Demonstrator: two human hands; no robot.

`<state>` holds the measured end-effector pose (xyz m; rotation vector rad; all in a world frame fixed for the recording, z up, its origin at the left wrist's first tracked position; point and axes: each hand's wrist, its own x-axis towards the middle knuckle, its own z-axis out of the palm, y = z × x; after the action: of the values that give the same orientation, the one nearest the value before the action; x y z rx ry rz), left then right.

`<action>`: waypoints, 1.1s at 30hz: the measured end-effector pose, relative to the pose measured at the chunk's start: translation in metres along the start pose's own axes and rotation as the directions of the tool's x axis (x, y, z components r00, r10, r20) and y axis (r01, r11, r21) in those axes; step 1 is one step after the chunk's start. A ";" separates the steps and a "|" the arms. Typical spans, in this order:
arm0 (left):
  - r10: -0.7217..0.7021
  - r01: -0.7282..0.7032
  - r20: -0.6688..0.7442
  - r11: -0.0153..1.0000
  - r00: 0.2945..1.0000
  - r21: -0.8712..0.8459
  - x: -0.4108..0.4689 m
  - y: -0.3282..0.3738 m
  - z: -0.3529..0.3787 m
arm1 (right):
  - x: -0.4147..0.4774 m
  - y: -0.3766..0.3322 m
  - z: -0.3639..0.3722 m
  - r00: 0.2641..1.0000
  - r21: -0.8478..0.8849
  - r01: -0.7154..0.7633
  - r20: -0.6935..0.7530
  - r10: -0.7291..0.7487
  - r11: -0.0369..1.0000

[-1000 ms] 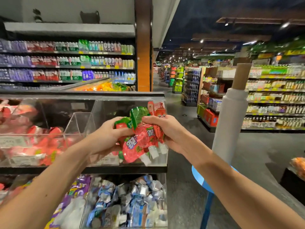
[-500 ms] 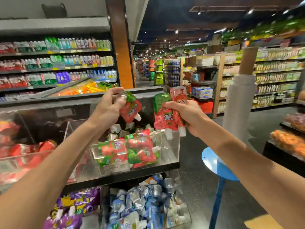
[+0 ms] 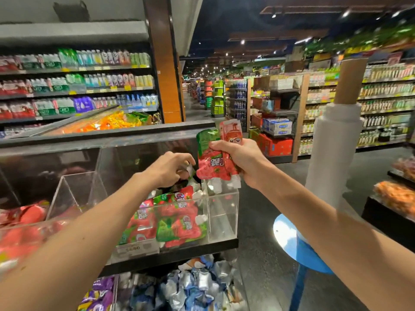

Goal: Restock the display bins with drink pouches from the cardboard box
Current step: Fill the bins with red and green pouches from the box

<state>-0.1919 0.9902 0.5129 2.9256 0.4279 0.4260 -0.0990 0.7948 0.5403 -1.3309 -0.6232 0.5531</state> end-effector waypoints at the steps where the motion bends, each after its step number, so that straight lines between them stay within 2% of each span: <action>1: -0.006 0.005 0.016 1.000 1.000 0.031 0.004 -0.002 0.004 | 0.002 0.001 0.001 1.000 -0.010 0.003 0.004 -0.003 1.000; 6: -0.047 0.044 0.027 0.994 0.999 0.099 0.014 -0.018 0.017 | 0.009 0.004 0.003 1.000 -0.049 0.006 0.006 -0.006 0.999; 11: -0.138 0.135 0.088 0.990 0.987 0.036 0.013 -0.024 0.024 | 0.008 0.002 0.004 1.000 -0.046 -0.004 -0.008 0.004 0.999; 15: -0.240 0.242 0.227 0.970 0.944 0.021 0.008 -0.015 0.015 | 0.002 0.002 0.007 1.000 -0.048 0.001 -0.009 -0.001 0.999; 18: -0.212 0.219 0.206 0.976 0.955 -0.008 -0.001 -0.012 0.003 | -0.002 0.001 0.008 1.000 -0.053 0.003 -0.010 -0.003 0.999; 20: -0.181 0.189 0.072 0.976 0.981 -0.111 -0.008 -0.012 -0.011 | -0.003 0.000 0.010 1.000 -0.047 0.009 -0.004 -0.009 0.999; 22: -0.153 0.131 -0.040 0.933 0.987 -0.334 -0.016 -0.008 -0.032 | -0.004 -0.001 0.013 1.000 -0.046 0.026 0.002 -0.026 0.999; 25: -0.170 0.104 -0.032 0.729 0.985 -0.676 -0.033 0.010 -0.071 | -0.002 -0.002 0.023 0.997 -0.059 0.072 0.028 -0.070 0.996; 27: -0.156 0.131 0.039 0.639 0.987 -0.758 -0.046 0.019 -0.091 | -0.002 -0.003 0.033 0.993 -0.064 0.104 0.059 -0.101 0.992; 30: -0.126 0.171 0.116 0.693 0.985 -0.701 -0.064 0.024 -0.104 | -0.002 -0.001 0.047 0.980 -0.084 0.162 0.132 -0.150 0.983; 33: -0.131 0.170 0.109 0.785 0.985 -0.596 -0.074 0.016 -0.106 | -0.004 0.000 0.060 0.958 -0.126 0.211 0.222 -0.180 0.969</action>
<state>-0.2880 0.9645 0.5970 2.2535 0.4177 0.3622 -0.1439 0.8343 0.5470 -1.3410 -0.9754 0.4950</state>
